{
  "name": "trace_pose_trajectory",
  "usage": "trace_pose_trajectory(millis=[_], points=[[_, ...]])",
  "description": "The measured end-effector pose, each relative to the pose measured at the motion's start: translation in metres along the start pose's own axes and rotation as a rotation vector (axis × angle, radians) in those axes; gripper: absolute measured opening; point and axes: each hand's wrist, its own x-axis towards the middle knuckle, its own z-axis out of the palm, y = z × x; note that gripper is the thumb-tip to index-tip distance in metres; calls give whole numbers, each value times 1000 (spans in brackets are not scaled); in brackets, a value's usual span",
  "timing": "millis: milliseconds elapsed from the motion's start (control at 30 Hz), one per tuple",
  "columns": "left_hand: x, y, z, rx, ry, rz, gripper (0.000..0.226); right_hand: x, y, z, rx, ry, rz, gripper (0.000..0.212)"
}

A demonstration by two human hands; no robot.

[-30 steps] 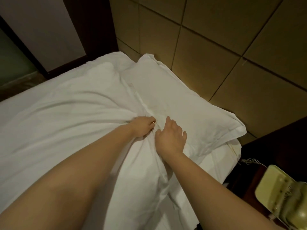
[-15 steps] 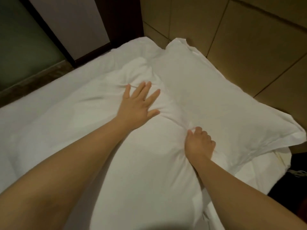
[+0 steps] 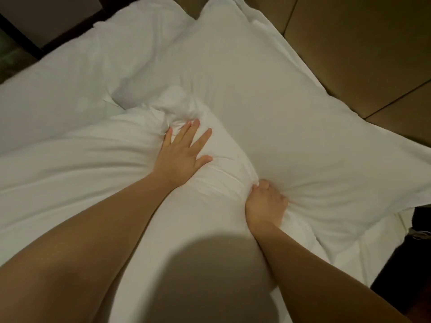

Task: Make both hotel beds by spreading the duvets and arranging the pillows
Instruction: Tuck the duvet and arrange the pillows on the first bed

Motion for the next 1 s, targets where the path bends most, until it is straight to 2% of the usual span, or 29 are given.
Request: trace_pose_trajectory(millis=[267, 367, 500, 567, 667, 800, 867, 933, 1000], points=[[-19, 16, -35, 73, -47, -73, 64, -19, 10, -24, 130, 13, -27, 36], [-27, 36, -56, 65, 19, -134, 59, -27, 19, -38, 174, 76, -100, 39], [-15, 78, -83, 0, 158, -94, 54, -7, 33, -70, 143, 247, -272, 63], [1, 99, -94, -61, 204, -86, 56, 13, 40, -90, 83, 265, -324, 79], [31, 124, -97, -32, 203, -74, 61, 48, 44, -115, -36, 164, -317, 100], [58, 134, -82, -10, 63, -84, 69, 90, 51, -124, -70, 39, -181, 123], [58, 133, -72, -26, 4, -105, 70, 99, 51, -110, -64, 65, -169, 113], [56, 131, -67, -30, -16, -110, 70, 104, 46, -96, -30, 126, -206, 85], [56, 126, -67, -50, -13, -118, 70, 110, 40, -96, 92, 65, -238, 58]])
